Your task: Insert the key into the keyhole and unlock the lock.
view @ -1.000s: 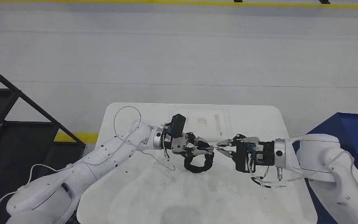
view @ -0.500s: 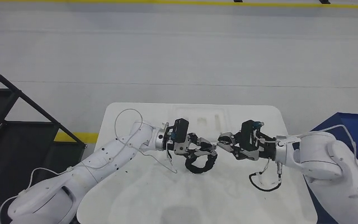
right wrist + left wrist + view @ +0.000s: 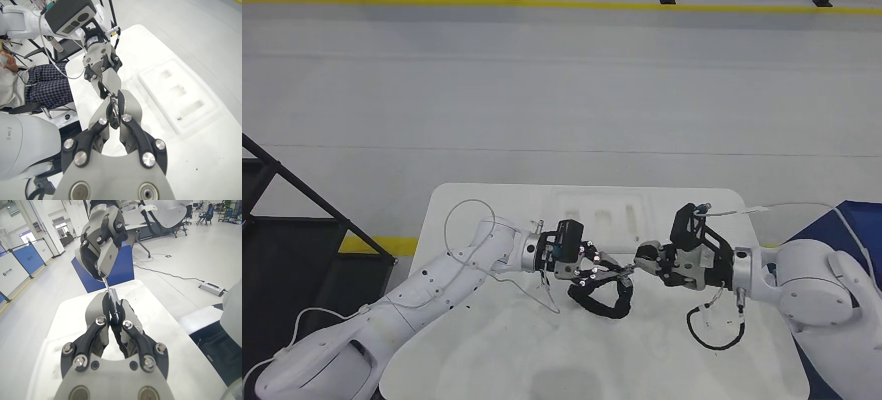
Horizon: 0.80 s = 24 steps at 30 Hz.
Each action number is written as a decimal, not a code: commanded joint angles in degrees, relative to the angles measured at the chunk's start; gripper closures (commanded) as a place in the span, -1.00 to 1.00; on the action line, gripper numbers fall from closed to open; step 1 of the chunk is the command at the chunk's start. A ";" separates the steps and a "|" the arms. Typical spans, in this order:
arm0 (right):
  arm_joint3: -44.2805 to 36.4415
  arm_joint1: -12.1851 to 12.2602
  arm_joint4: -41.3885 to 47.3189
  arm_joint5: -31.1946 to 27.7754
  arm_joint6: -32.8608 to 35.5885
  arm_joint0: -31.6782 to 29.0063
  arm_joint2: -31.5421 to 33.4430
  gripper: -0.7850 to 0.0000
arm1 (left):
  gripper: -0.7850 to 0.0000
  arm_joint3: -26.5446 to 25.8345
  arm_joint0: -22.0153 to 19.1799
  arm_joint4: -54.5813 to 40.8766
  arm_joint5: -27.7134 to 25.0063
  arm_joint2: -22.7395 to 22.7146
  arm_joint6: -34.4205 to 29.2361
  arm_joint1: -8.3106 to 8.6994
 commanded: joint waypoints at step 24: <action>9.48 0.53 1.38 -4.31 8.50 -0.05 -1.43 1.00 | 1.00 4.12 2.46 -0.89 -4.89 -0.92 -5.34 -1.84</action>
